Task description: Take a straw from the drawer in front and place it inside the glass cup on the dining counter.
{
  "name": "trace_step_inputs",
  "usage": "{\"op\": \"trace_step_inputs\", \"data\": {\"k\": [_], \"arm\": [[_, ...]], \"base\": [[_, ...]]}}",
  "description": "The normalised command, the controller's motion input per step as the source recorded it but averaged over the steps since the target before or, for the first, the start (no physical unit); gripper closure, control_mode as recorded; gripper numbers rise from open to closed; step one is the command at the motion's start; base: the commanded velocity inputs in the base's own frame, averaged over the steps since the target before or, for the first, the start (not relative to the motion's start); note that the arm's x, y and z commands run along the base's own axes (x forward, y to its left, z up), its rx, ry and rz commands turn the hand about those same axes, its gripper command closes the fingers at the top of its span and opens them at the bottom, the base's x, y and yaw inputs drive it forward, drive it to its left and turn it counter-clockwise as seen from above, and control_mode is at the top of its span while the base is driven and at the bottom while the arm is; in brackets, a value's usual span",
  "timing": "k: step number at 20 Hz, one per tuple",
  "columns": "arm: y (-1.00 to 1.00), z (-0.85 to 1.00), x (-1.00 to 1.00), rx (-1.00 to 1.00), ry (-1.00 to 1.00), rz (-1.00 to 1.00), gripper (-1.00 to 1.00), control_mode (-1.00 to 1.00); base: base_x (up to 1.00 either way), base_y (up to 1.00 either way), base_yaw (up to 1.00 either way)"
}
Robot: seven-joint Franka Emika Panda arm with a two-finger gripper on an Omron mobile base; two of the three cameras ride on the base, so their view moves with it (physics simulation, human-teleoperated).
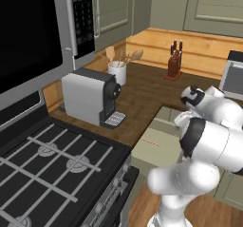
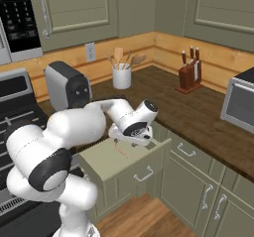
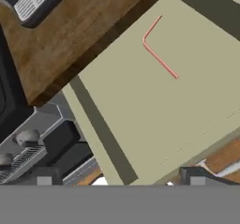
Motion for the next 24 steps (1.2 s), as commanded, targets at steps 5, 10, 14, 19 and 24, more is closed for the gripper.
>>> {"op": "trace_step_inputs", "data": {"k": [5,10,14,19,24], "arm": [[0.01,-0.16,0.34,-0.23,0.13,0.36,-1.0,-1.0],[-0.01,-0.39,0.08,-0.07,0.05,0.2,-1.0,-1.0],[-0.01,-0.46,-0.02,0.0,-0.01,0.01,-1.0,-1.0],[0.0,-0.46,-0.04,0.0,-0.1,-0.05,-1.0,-1.0],[-0.05,-0.34,-0.16,-0.01,-0.02,-0.04,-1.0,-1.0]], "base": [[0.0,0.0,0.0],[0.0,0.0,0.0],[0.0,0.0,0.0],[0.0,0.0,0.0],[0.0,0.0,0.0]]}}
